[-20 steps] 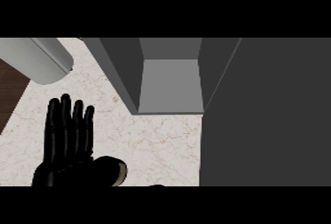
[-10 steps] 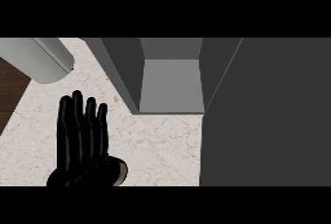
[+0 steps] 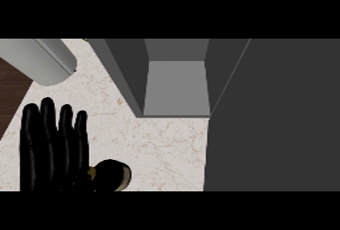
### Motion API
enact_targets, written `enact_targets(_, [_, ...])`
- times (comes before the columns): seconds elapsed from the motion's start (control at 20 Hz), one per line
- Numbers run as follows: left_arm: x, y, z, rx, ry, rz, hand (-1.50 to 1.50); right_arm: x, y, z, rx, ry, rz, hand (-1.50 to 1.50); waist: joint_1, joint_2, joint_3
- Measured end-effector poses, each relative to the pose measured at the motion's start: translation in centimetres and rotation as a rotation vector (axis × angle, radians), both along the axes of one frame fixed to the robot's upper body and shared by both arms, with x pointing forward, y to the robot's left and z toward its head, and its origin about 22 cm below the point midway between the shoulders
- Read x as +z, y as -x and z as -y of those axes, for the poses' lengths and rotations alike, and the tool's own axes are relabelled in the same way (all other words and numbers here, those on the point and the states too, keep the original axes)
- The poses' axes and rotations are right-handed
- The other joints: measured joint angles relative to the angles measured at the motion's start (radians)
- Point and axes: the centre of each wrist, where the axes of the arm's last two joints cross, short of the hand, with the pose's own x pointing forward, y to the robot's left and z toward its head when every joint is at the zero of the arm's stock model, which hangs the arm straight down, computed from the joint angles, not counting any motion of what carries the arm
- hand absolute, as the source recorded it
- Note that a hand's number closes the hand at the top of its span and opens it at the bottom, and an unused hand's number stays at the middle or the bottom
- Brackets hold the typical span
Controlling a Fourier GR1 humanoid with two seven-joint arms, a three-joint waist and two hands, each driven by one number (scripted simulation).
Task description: Pick up the wine, place it into the cabinet and close the cabinet
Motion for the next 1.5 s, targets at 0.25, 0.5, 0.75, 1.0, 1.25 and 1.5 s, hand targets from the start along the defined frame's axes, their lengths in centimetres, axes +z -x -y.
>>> enact_targets(0.25, [0.1, 0.0, -0.6, 0.046, -0.027, -0.046, -1.50, 0.3, -0.1, -0.1, -0.009, -0.001, 0.001, -1.50, 0.000, 0.000, 0.000])
enact_targets(0.5, [-0.2, -0.1, -1.3, 0.092, -0.052, -0.081, -1.50, 0.8, -0.2, 0.0, -0.028, 0.002, 0.004, -1.50, 0.001, 0.000, -0.001])
enact_targets(0.75, [-0.6, -0.5, -2.4, 0.159, -0.085, -0.118, -1.50, 0.8, -0.1, 0.1, -0.037, 0.011, 0.005, -1.50, 0.000, 0.000, -0.001])
enact_targets(1.0, [-1.5, -0.5, -3.7, 0.226, -0.121, -0.150, -1.50, 1.1, -0.2, -0.2, -0.033, 0.008, 0.006, -1.50, 0.001, -0.001, -0.002])
enact_targets(1.25, [-2.6, -0.1, -4.1, 0.255, -0.121, -0.177, -1.50, 0.9, -0.1, -0.3, -0.024, 0.013, 0.004, -1.50, -0.003, -0.002, -0.003])
enact_targets(1.5, [-3.7, 0.4, -4.3, 0.261, -0.129, -0.217, -1.50, 1.3, -0.3, -0.2, -0.034, 0.025, 0.012, -1.50, -0.005, -0.002, -0.004])
